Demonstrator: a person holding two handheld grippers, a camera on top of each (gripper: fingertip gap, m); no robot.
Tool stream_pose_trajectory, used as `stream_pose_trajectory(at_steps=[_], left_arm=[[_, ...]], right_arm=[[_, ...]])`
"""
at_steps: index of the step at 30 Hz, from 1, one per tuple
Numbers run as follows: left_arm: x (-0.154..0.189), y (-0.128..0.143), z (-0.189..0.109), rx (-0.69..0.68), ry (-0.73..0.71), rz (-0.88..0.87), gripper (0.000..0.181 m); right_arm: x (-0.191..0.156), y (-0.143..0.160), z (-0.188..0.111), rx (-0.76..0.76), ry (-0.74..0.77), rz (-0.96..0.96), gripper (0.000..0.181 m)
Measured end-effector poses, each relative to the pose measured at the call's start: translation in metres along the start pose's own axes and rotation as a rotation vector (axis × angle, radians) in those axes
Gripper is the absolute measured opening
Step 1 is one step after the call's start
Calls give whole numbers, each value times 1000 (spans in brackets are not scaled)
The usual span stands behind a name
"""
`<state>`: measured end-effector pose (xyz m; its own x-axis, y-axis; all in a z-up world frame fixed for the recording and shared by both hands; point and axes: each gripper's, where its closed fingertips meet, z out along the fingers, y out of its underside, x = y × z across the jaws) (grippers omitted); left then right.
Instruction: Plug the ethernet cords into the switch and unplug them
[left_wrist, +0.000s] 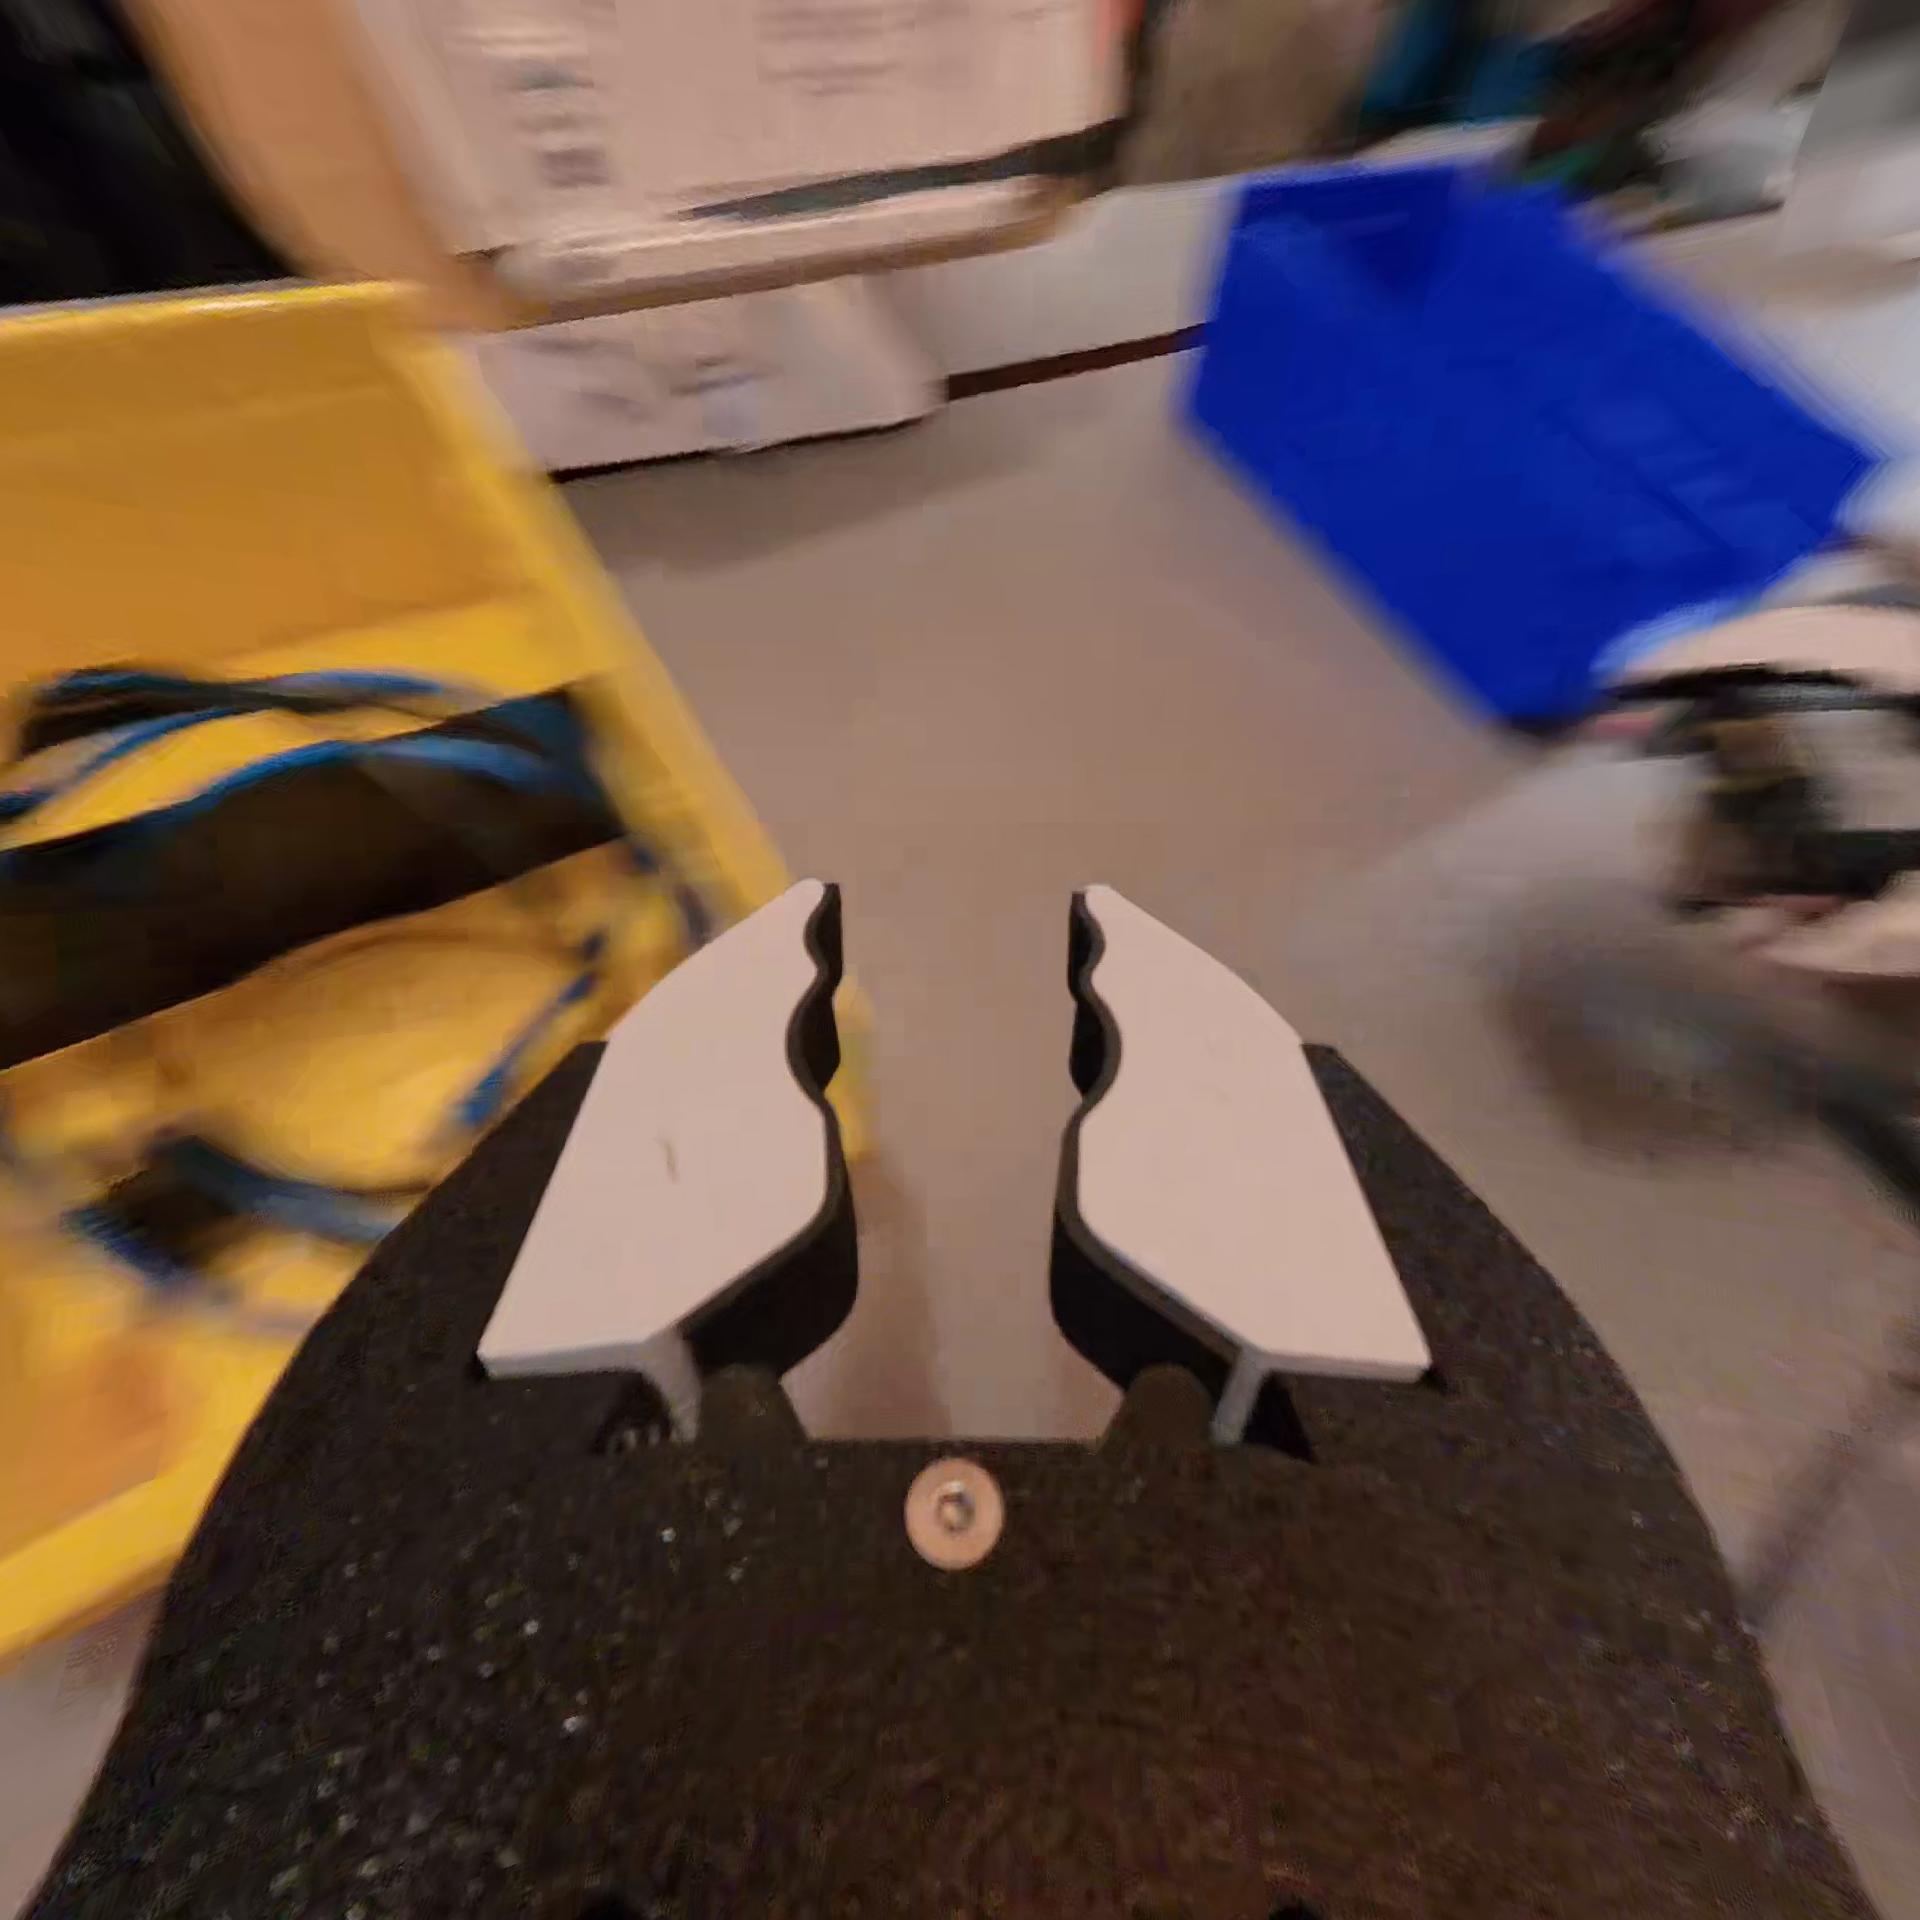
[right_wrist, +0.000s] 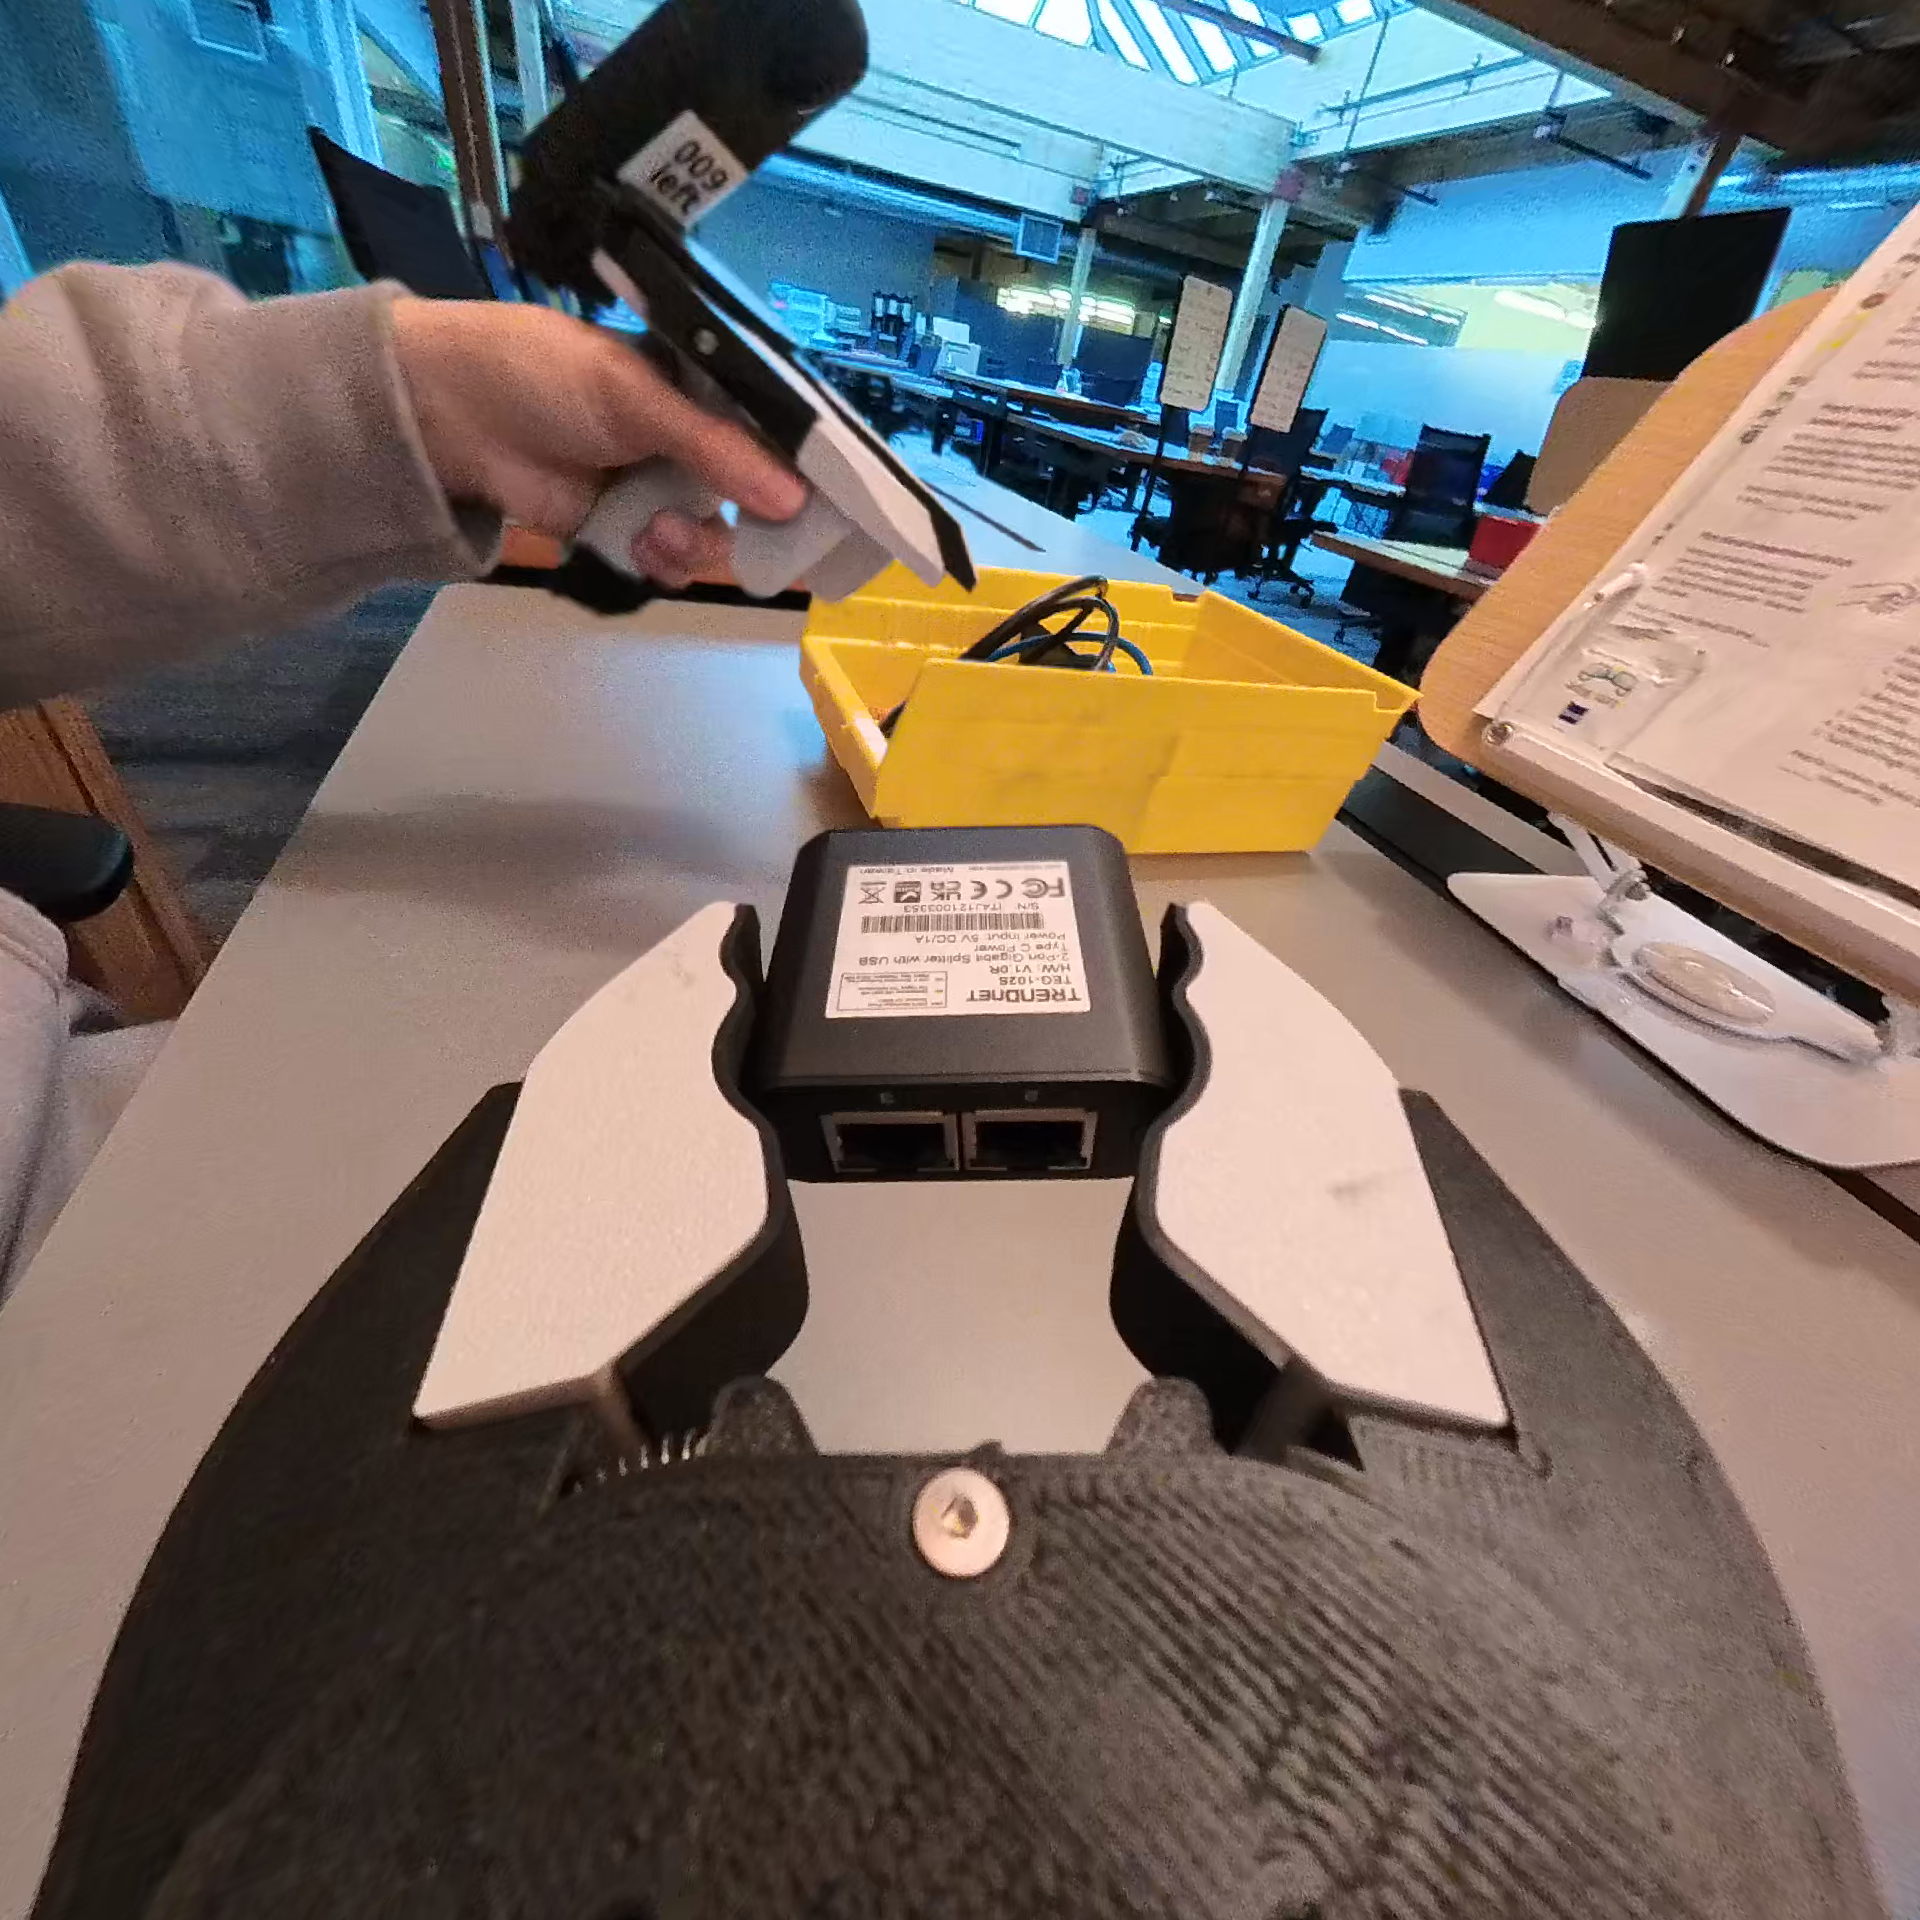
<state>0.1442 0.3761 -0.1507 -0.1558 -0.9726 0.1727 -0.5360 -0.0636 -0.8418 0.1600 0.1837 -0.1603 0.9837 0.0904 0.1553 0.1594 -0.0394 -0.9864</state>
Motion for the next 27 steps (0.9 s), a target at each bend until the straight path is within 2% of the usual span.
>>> stream_pose_trajectory(at_steps=[1,3,9,10,12,14,15,16,19,27], left_arm=[[-31,3,-4,-49,-108,4,46],[-72,7,-5,-126,-201,-62,53],[-117,12,44,-190,-151,-410,62],[-119,10,52,-182,-132,-445,60],[-118,2,64,-150,-93,-483,39],[-115,-6,68,-124,-88,-472,27],[-113,-7,69,-129,-81,-454,15],[-113,-7,69,-137,-82,-428,12],[-108,-12,57,-139,-73,-381,9],[-106,-54,-23,-163,-115,-224,11]], right_arm=[[1,2,-3,-5,7,2,74],[1,5,-6,-9,15,-1,74],[-8,5,-2,9,-17,7,74],[-8,5,-2,10,-11,1,74],[-12,6,-3,4,-32,4,74],[-12,8,-5,-5,-31,-12,74],[-13,9,-7,-14,-42,-10,74],[-13,9,-9,-14,-39,-12,74],[-11,10,-14,-13,-45,-17,74],[-4,3,-24,52,-25,-12,74]])
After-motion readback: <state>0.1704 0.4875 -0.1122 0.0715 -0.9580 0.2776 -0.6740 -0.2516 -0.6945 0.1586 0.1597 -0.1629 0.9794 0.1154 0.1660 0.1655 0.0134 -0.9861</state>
